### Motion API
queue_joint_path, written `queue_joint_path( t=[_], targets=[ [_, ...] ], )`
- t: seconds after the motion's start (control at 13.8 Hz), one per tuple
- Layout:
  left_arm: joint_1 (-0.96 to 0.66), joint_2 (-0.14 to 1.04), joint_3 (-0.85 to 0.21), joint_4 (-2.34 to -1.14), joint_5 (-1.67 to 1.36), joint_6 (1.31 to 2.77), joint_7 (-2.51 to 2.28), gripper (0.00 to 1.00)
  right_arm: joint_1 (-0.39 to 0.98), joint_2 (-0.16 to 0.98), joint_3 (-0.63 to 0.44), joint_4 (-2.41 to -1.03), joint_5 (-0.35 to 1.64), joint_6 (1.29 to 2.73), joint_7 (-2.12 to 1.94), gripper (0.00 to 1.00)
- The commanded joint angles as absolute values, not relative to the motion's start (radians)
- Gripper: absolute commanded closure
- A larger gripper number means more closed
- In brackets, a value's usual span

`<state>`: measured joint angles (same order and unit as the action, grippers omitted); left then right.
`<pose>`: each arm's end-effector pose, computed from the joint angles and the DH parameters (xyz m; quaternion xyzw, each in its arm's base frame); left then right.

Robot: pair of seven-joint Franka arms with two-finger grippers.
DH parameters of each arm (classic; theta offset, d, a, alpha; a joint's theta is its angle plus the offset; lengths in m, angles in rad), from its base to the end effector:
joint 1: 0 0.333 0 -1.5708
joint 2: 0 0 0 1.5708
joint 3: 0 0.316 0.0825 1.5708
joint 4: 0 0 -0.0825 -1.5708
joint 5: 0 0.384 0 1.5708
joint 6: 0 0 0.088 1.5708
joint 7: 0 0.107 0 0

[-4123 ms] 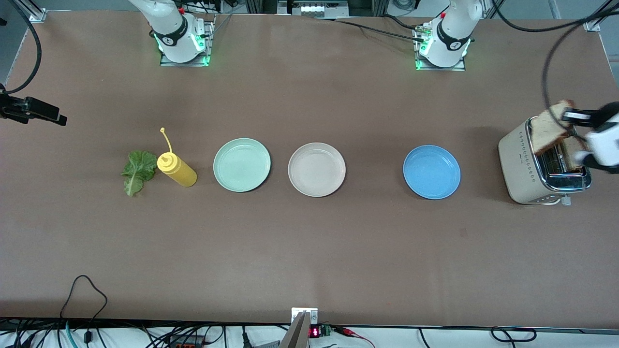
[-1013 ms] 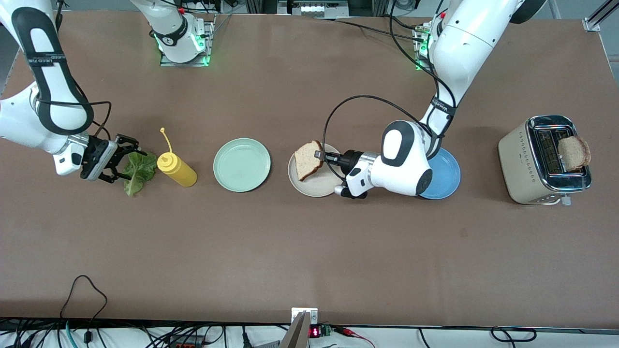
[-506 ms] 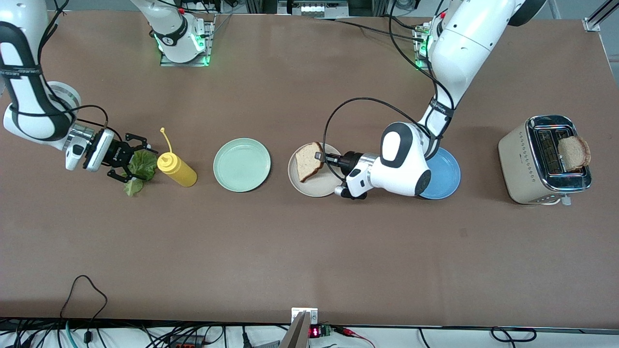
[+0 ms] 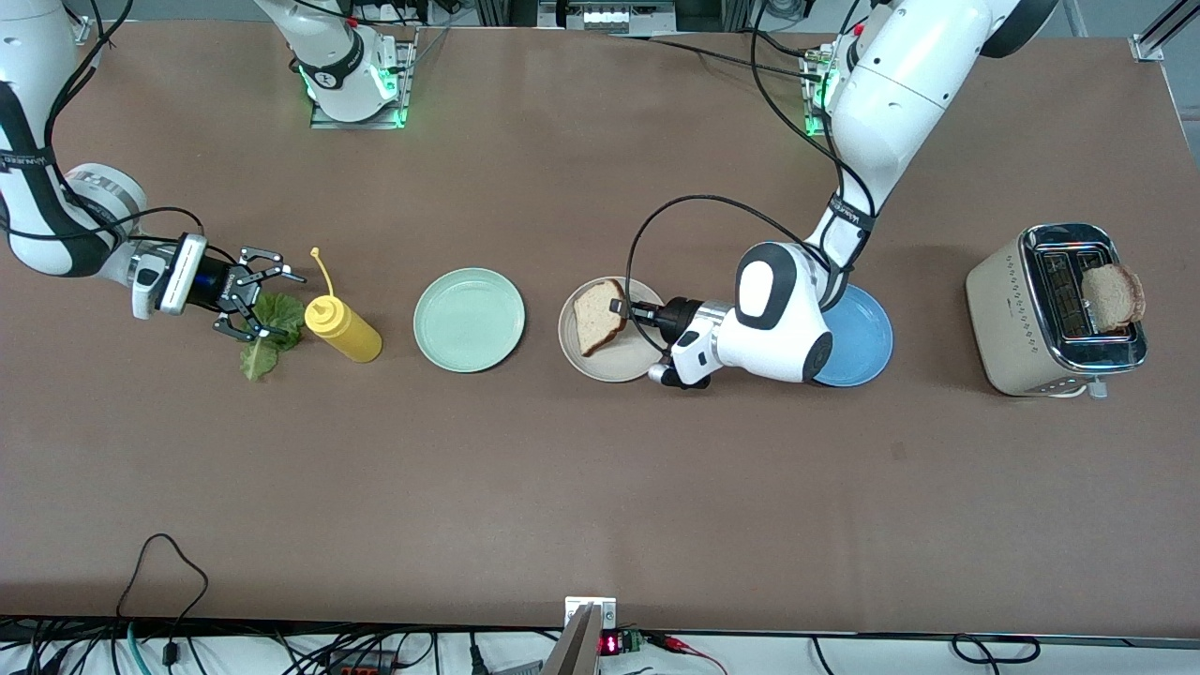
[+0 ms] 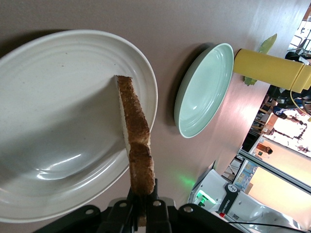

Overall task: Make sandwich in beige plate with both arms
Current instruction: 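Lower the toast onto the beige plate while the right gripper reaches the mustard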

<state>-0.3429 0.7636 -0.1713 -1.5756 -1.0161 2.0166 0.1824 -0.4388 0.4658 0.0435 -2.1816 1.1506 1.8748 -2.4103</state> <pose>0.5786 -0.3659 0.1991 0.8793 -0.0138 -0.2156 0.4245 0.4872 -0.1273 0.1642 -0.7042 -0.4687 -0.3686 0.3854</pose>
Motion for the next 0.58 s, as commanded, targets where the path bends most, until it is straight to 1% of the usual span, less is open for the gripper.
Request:
queue_joint_path(
  t=[0.0, 0.07, 0.29, 0.36, 0.43, 0.51],
  targets=[
    [-0.334, 0.782, -0.178, -1.585, -1.051, 2.031, 0.251, 0.99, -0.456, 0.505, 0.060, -2.161, 1.167, 1.856, -2.453, 0.00],
    [-0.328, 0.796, -0.176, -1.585, -1.051, 2.031, 0.274, 0.98, -0.456, 0.518, 0.060, -2.152, 1.169, 1.853, -2.457, 0.00],
    [-0.310, 0.815, -0.173, -1.586, -1.046, 2.028, 0.305, 0.96, -0.443, 0.627, 0.060, -2.054, 1.218, 1.804, -2.471, 0.00],
    [-0.307, 0.815, -0.170, -1.585, -1.042, 2.028, 0.307, 0.94, -0.434, 0.638, 0.060, -2.039, 1.227, 1.801, -2.467, 0.00],
    [-0.302, 0.818, -0.169, -1.585, -1.039, 2.028, 0.305, 0.85, -0.427, 0.638, 0.061, -2.037, 1.244, 1.802, -2.465, 0.00],
    [-0.299, 0.818, -0.169, -1.579, -1.037, 2.025, 0.302, 0.57, -0.411, 0.640, 0.060, -2.037, 1.271, 1.801, -2.468, 0.00]
  ],
)
